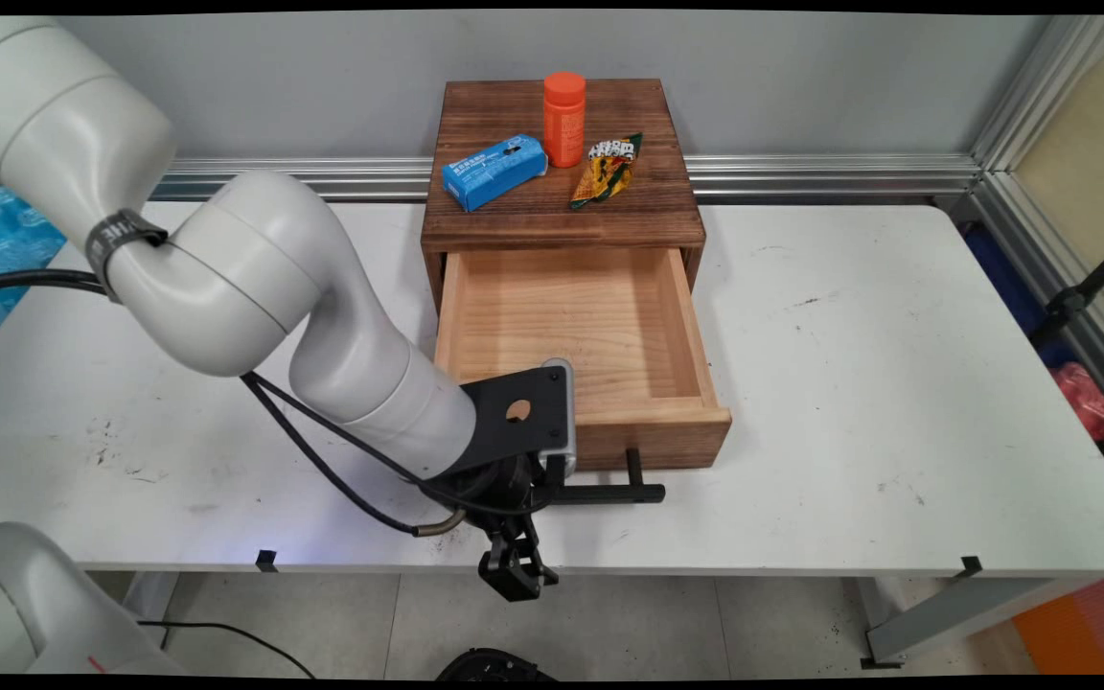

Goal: Open the drawer

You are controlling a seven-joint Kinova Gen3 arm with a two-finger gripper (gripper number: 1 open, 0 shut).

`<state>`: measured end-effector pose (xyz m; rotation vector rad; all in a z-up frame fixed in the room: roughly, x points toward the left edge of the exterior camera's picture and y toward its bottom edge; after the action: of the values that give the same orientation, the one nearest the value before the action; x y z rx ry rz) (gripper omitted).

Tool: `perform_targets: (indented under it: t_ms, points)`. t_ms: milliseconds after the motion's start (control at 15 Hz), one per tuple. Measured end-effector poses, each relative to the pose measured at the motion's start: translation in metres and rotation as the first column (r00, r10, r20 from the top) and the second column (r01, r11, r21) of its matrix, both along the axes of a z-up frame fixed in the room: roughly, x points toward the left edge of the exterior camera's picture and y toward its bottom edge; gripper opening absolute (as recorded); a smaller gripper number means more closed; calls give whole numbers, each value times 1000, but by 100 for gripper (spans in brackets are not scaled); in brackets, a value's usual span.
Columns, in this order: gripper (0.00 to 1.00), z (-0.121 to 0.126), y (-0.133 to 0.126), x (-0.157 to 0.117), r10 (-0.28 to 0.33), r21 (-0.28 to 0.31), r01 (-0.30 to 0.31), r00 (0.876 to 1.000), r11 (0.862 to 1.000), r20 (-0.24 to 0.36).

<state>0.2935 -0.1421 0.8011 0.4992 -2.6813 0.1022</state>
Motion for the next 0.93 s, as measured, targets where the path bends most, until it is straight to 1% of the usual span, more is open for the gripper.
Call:
perform_targets:
  t_ms: [933]
  points:
    - [100,-2,9,-8,-16,12,16,1000,1000,-9]
